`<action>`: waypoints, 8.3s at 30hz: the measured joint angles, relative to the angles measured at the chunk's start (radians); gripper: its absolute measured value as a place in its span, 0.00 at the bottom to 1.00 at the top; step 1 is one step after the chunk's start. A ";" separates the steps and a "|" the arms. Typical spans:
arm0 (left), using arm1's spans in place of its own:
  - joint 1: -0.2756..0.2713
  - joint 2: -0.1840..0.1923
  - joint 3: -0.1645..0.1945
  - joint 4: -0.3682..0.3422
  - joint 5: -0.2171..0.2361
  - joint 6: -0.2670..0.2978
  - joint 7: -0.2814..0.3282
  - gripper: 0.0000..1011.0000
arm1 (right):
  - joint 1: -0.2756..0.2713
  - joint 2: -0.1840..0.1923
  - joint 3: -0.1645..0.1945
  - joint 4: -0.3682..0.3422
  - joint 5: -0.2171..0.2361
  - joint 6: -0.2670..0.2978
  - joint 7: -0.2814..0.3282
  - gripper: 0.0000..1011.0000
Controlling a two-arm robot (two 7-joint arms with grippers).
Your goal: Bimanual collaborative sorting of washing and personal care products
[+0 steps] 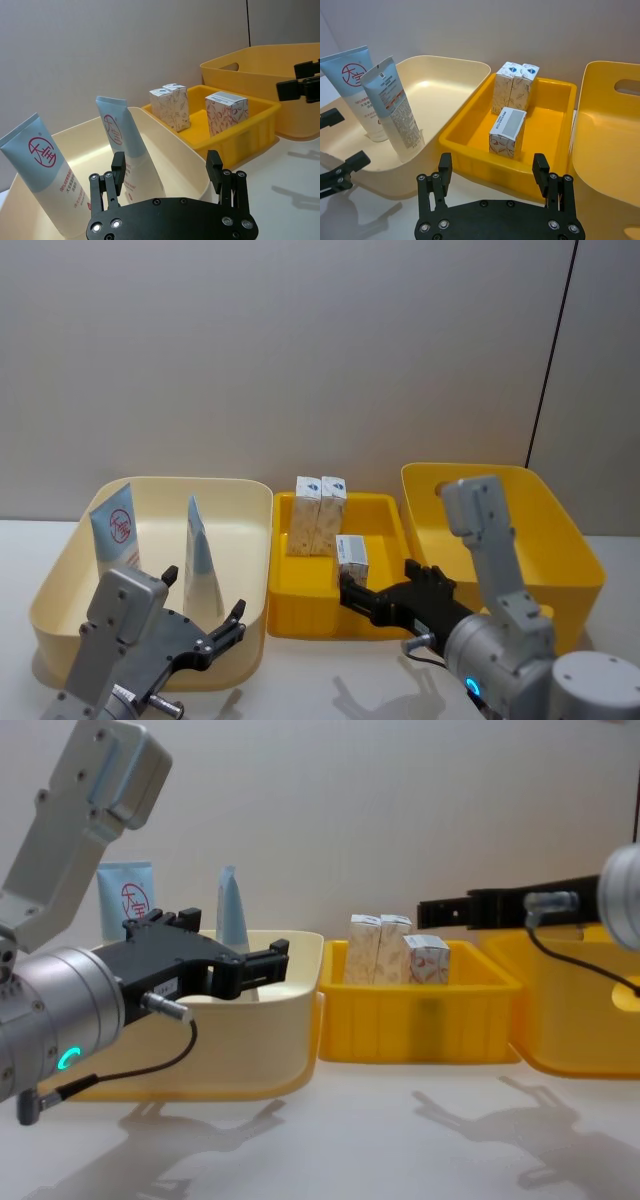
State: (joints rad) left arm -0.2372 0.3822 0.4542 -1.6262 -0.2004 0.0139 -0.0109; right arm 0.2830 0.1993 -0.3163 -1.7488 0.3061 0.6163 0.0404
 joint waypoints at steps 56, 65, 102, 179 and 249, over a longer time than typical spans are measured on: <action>0.000 0.000 0.000 0.000 0.000 0.000 0.000 0.99 | 0.337 -0.209 -0.016 0.467 -0.104 0.110 -0.128 0.99; 0.000 0.000 0.000 0.000 0.000 0.000 0.000 0.99 | 0.366 -0.228 -0.011 0.521 -0.105 0.119 -0.118 0.99; 0.000 0.000 0.000 0.000 0.000 0.000 0.000 0.99 | 0.388 -0.255 0.008 0.568 -0.094 0.131 -0.103 0.42; 0.000 0.000 0.000 0.000 0.000 0.000 0.000 0.99 | 0.277 -0.092 0.154 0.229 -0.184 -0.131 -0.081 0.42; 0.000 0.000 0.000 0.000 0.000 0.000 0.000 0.99 | 0.310 -0.126 0.193 0.337 -0.222 -0.116 -0.131 0.82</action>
State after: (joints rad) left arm -0.2371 0.3821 0.4542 -1.6262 -0.2003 0.0139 -0.0109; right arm 0.5930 0.0738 -0.1229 -1.4115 0.0845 0.5003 -0.0902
